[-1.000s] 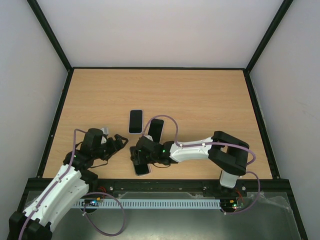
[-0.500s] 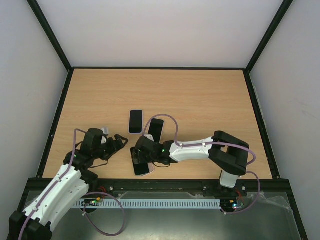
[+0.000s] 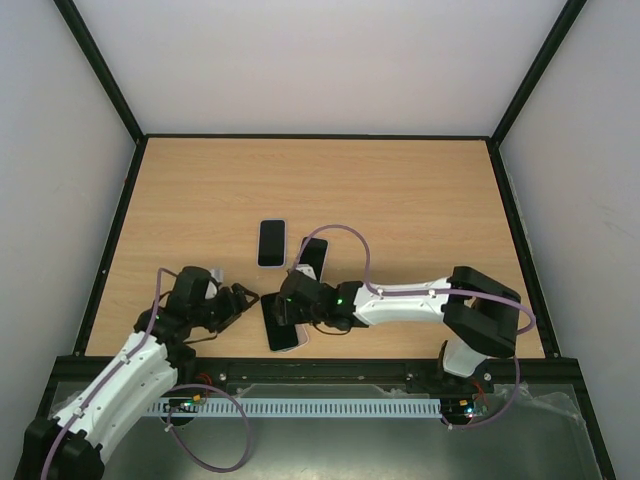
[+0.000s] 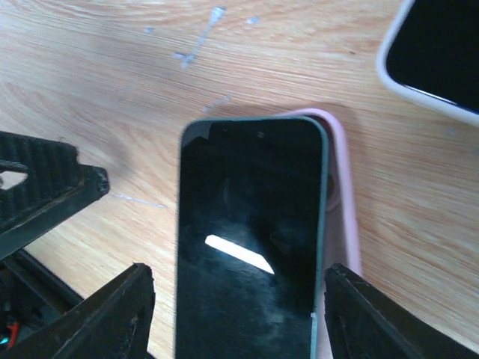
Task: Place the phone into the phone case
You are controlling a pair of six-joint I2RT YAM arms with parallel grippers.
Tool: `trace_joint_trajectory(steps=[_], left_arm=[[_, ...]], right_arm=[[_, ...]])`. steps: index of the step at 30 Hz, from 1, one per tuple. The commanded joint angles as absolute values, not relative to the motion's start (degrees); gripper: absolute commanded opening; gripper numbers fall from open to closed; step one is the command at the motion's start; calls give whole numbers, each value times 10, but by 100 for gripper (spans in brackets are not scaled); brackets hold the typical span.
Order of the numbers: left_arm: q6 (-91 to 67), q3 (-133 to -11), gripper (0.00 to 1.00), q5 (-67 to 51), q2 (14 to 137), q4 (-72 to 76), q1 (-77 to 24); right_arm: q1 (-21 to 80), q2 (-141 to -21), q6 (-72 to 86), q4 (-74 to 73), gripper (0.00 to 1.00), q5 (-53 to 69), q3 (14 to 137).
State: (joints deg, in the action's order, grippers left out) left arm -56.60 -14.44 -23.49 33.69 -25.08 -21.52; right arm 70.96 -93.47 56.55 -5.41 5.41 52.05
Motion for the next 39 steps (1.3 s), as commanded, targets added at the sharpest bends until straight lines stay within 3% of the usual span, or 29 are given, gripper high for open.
trace_joint_trajectory(steps=[1,7,20,26,34,39], left_arm=[[-587,-120,76,-268,326,-224,-219],[-612,-95,73,-279,332,-188,-238],[-628,-88,68,-254,373,-156,-274],[-621,-85,65,-248,393,-148,-278],[-605,-97,31,-236,406,-157,-279],[-587,-112,15,-223,417,-174,-280]], right_arm=[[713,-925,571,-66,60,24,487],[713,-930,585,-45,54,35,459],[713,-969,658,51,26,82,440],[713,-988,689,95,21,89,430],[713,-996,713,126,19,81,429],[713,-989,722,136,19,69,420]])
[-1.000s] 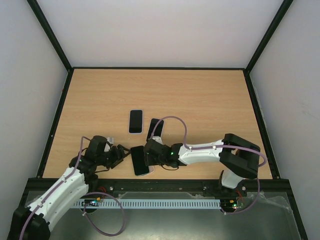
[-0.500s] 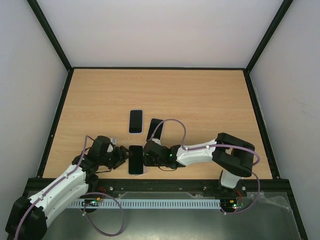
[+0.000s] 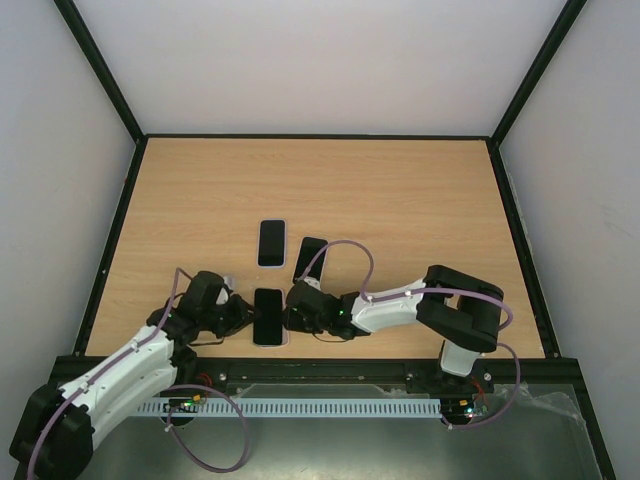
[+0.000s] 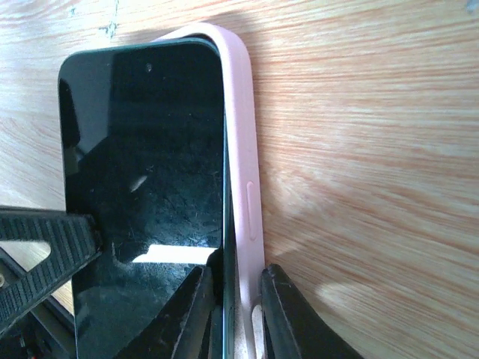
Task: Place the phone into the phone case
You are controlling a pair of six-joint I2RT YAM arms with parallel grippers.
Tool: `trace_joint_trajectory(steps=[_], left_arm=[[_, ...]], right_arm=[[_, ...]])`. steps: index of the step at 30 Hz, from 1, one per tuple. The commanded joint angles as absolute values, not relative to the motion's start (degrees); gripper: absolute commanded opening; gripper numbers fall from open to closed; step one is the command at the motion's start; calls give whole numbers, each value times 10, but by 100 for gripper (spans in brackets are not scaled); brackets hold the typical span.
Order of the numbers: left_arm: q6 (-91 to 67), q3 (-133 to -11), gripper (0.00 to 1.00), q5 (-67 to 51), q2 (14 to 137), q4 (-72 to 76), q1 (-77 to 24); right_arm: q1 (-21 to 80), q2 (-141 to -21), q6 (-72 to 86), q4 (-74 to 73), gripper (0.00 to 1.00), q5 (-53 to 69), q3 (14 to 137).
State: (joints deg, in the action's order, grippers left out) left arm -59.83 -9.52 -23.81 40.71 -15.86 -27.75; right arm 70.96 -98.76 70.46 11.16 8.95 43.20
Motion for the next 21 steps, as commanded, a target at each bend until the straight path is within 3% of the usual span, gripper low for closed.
trace_joint_trajectory(steps=[1,5,21], left_arm=[[-586,-113,10,-224,421,-174,-280],[-587,-111,3,-227,429,-177,-280],[-622,-101,4,-206,455,-90,-289]], right_arm=[[713,-985,724,140,19,69,416],[713,-972,739,164,20,69,398],[714,-956,777,285,24,114,347]])
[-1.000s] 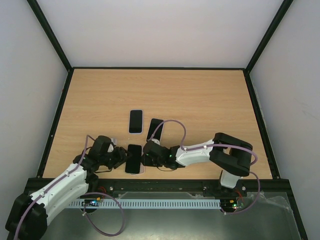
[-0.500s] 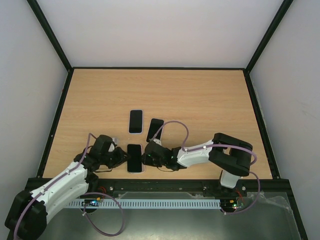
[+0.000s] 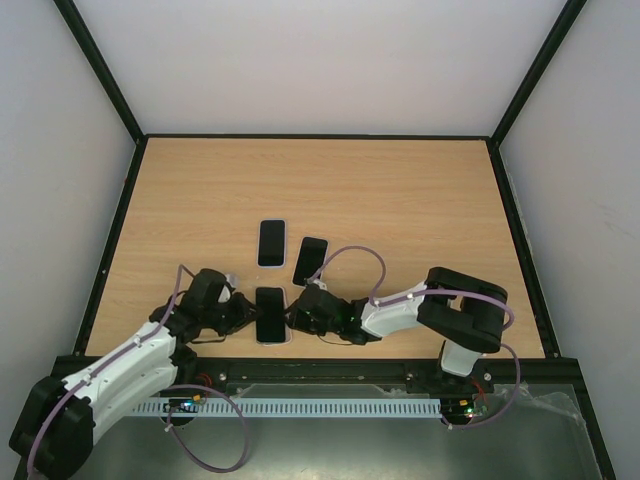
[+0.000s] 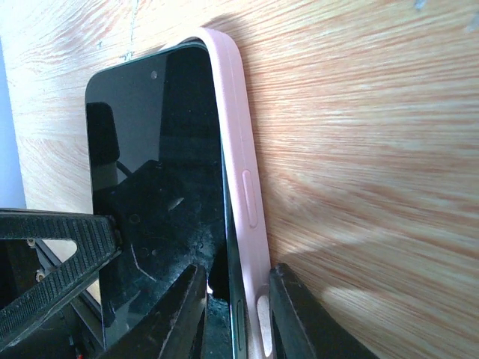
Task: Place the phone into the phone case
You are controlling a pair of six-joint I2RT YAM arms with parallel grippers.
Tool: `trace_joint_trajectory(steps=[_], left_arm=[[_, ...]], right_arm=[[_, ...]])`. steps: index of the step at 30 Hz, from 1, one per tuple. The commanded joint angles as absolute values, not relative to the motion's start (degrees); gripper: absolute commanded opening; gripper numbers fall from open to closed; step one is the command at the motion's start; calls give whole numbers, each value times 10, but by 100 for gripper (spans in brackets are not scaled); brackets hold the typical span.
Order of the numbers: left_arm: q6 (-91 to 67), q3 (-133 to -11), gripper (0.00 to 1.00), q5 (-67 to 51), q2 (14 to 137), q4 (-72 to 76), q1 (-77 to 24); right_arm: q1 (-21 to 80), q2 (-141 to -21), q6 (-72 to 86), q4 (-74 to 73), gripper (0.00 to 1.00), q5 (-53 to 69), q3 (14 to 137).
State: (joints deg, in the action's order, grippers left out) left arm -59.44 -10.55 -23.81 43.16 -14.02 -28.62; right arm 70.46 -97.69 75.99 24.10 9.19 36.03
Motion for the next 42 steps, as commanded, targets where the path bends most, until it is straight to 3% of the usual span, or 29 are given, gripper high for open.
trace_joint_trajectory(steps=[1,10,20,29,33,42], left_arm=[[-622,-102,5,-203,460,-84,-289],[-606,-126,7,-169,506,-40,-290],[-571,-163,13,-146,590,-43,-290],[-554,-178,39,-125,553,-147,-290],[-549,-177,45,-129,537,-174,-290],[-556,-160,34,-170,512,-158,-291]], right_arm=[[713,-953,777,286,24,109,347],[706,-931,777,267,31,61,322],[695,-911,776,267,28,57,297],[695,-903,772,267,26,55,293],[695,-910,769,270,26,61,296],[695,-932,765,286,23,80,311]])
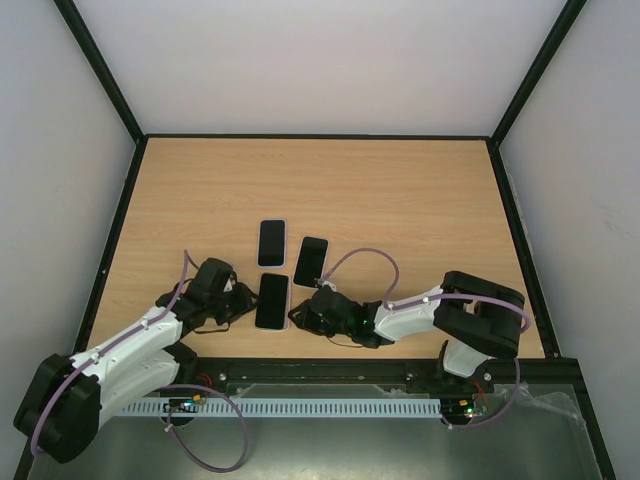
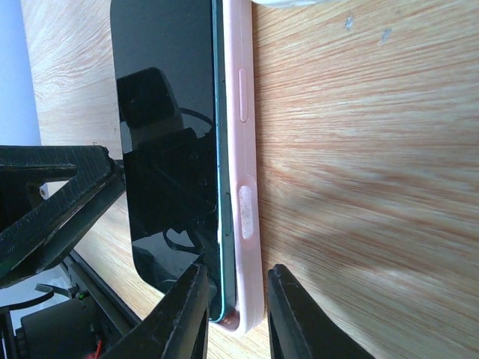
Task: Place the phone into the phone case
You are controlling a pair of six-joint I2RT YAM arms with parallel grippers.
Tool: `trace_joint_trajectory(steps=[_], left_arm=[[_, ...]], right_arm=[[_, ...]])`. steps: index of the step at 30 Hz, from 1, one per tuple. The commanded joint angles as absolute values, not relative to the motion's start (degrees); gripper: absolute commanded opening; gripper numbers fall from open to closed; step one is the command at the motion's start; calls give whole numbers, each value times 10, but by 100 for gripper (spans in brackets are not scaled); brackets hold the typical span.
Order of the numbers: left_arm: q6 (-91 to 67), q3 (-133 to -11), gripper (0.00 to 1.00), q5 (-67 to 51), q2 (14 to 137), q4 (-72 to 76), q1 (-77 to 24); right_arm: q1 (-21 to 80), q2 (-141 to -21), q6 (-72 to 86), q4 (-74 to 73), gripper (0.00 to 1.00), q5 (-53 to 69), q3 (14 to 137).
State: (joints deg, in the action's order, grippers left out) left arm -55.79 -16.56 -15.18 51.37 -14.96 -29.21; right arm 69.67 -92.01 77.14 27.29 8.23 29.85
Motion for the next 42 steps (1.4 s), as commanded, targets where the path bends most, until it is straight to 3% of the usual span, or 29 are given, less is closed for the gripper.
trace_joint_trajectory(steps=[1,9,18,42], left_arm=[[-556,-159,33,-172,512,-156,-291],[-557,-156,30,-178,524,-144,-293],[-568,-150,13,-189,516,-125,-297],[-634,-126,12,-191,512,-70,-347]], right_arm=[[695,-934,764,286,23,81,312],[695,-956,765,289,23,90,324],[695,-973,771,318,22,108,326],[695,-980,779,333,22,107,328]])
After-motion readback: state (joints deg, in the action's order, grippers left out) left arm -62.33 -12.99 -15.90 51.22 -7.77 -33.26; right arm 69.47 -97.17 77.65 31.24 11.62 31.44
